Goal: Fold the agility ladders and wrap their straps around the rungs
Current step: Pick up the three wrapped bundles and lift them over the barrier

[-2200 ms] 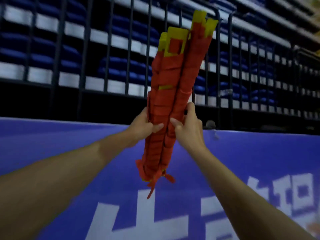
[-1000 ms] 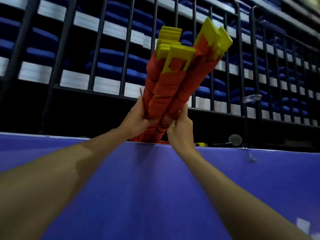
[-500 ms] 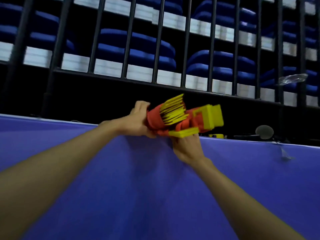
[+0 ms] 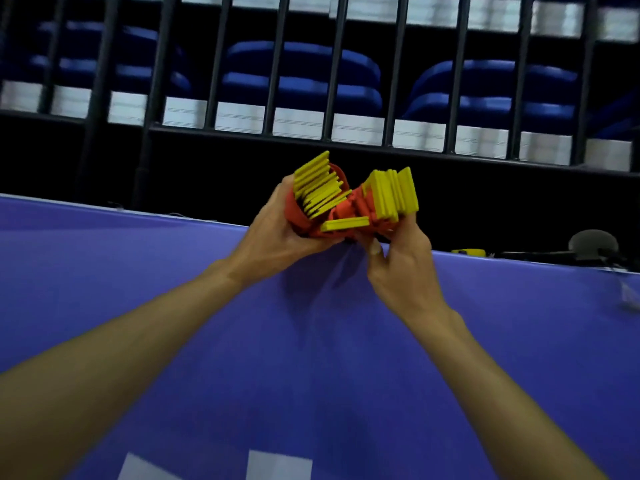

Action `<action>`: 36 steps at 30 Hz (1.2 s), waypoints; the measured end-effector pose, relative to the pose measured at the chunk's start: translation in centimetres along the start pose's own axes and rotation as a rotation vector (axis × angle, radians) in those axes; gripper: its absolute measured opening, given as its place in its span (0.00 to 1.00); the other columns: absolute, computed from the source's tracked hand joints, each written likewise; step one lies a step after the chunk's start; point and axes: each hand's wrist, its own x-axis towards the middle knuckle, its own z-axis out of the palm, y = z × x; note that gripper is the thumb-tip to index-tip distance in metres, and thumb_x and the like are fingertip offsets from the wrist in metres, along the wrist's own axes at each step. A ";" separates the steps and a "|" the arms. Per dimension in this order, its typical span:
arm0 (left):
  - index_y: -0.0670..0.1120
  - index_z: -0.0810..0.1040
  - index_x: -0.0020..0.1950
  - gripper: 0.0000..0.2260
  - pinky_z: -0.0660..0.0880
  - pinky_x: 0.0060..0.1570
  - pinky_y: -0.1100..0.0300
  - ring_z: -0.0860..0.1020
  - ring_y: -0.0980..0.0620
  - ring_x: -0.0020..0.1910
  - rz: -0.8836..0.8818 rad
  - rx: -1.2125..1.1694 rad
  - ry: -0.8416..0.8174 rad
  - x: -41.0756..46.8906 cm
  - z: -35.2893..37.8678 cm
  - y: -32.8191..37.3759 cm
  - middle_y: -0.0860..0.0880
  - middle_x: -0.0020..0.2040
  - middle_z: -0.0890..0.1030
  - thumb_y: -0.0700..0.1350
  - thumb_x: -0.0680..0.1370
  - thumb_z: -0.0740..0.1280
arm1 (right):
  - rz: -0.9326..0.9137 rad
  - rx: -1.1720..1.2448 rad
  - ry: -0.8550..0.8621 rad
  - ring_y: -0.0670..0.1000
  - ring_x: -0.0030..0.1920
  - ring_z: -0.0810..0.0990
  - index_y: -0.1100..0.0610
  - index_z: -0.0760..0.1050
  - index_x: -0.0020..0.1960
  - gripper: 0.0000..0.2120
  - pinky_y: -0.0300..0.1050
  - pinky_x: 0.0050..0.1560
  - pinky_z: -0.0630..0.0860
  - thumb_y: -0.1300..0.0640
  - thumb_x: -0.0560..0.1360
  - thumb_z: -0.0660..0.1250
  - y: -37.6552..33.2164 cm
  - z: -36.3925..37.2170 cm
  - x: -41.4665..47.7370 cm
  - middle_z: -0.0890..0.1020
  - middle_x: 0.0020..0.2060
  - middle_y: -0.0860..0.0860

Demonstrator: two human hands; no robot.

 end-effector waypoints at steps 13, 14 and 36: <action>0.57 0.68 0.68 0.49 0.68 0.67 0.48 0.70 0.53 0.60 -0.311 0.394 -0.480 4.7 -0.8 -3.2 0.50 0.59 0.70 0.75 0.51 0.74 | 0.076 -0.455 -0.404 0.51 0.55 0.73 0.50 0.72 0.52 0.11 0.53 0.65 0.65 0.47 0.73 0.62 4.6 1.5 0.9 0.70 0.44 0.45; 0.55 0.65 0.70 0.52 0.72 0.65 0.49 0.73 0.52 0.61 -0.311 0.305 -0.455 4.5 -1.4 -3.2 0.48 0.60 0.72 0.73 0.51 0.77 | 0.099 -0.376 -0.411 0.48 0.58 0.72 0.49 0.72 0.57 0.16 0.52 0.66 0.65 0.42 0.74 0.61 4.3 1.2 1.0 0.72 0.49 0.44; 0.51 0.53 0.78 0.26 0.70 0.64 0.45 0.73 0.40 0.65 -0.187 0.493 -0.572 2.5 -3.9 -1.1 0.44 0.73 0.66 0.56 0.83 0.57 | 0.463 -0.391 -0.317 0.64 0.58 0.77 0.60 0.62 0.62 0.16 0.59 0.61 0.68 0.48 0.84 0.53 -2.3 6.2 2.7 0.80 0.56 0.58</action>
